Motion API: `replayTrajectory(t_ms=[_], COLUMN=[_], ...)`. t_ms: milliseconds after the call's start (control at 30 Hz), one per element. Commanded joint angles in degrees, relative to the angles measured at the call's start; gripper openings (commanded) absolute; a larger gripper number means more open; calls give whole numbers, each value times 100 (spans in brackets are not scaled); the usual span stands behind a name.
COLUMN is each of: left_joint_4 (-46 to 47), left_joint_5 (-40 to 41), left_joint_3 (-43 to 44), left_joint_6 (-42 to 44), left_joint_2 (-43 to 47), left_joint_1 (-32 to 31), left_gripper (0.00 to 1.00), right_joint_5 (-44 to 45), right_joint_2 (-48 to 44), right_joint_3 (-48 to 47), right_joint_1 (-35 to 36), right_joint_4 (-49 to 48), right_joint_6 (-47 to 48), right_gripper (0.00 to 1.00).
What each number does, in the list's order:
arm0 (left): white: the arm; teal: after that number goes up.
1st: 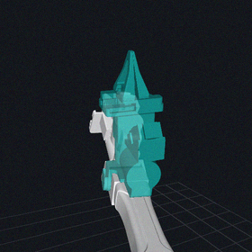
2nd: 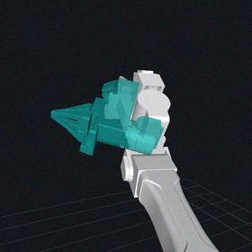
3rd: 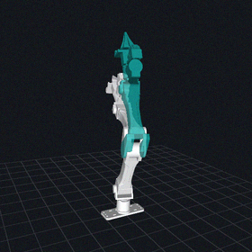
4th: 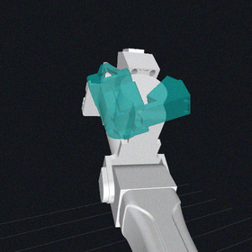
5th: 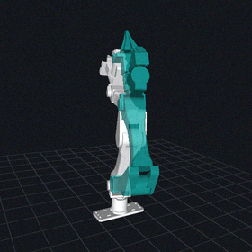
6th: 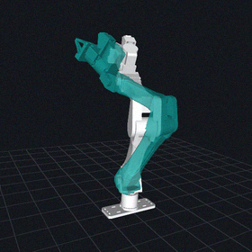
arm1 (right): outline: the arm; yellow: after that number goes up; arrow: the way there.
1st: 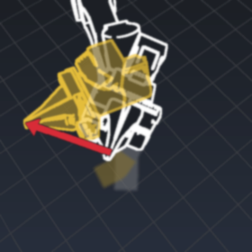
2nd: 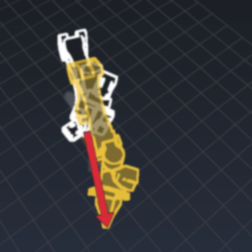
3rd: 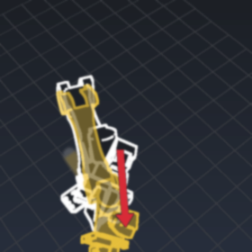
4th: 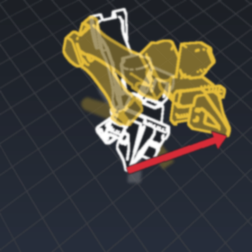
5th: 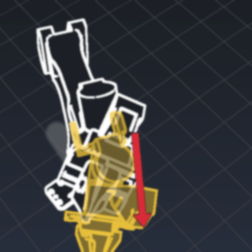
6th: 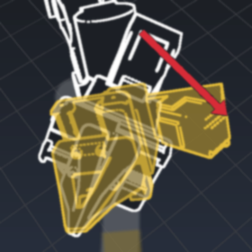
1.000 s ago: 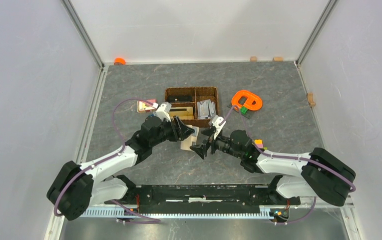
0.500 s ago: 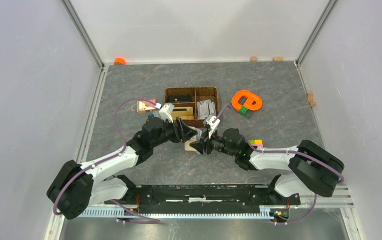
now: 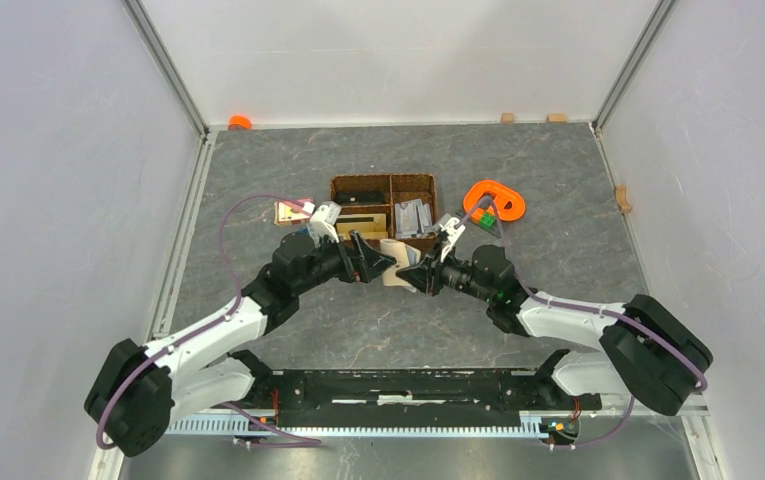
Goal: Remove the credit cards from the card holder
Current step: Open the card holder at the center of the board.
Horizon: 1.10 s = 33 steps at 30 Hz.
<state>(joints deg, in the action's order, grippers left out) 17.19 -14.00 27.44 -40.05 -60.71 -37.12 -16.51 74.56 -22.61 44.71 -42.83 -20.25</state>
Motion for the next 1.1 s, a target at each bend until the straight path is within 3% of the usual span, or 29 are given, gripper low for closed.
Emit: replayTrajectory(t_ms=[0, 233, 433, 667, 767, 900, 1067], left_joint_4=[415, 909, 1657, 2557, 2984, 2998, 2541], left_joint_5=[-226, -528, -986, -1640, -1903, -1915, -1525], left_joint_3=[-139, -372, -641, -694, -681, -665, -671], left_joint_6=[139, -57, -314, -490, -647, -662, -446], left_joint_2=[418, 646, 835, 326, 18, -78, 159], left_joint_1=[45, 149, 267, 260, 254, 258, 245], left_gripper=[97, 85, 82, 68, 50, 20, 9], right_joint_5=[-1052, -1988, -2487, -2703, -2691, -2425, -1597], right_joint_2=[-421, -507, -382, -165, -86, -120, -354], right_joint_3=[55, 108, 154, 116, 93, 84, 50], right_joint_1=[-304, -504, -551, -552, -551, -551, -551], right_joint_4=[-563, -1082, -1682, -1931, -1942, -1593, -673], right_joint_6=[-280, -619, -941, -1137, -1157, -986, -471], right_gripper=[16, 19, 23, 28, 32, 49, 70])
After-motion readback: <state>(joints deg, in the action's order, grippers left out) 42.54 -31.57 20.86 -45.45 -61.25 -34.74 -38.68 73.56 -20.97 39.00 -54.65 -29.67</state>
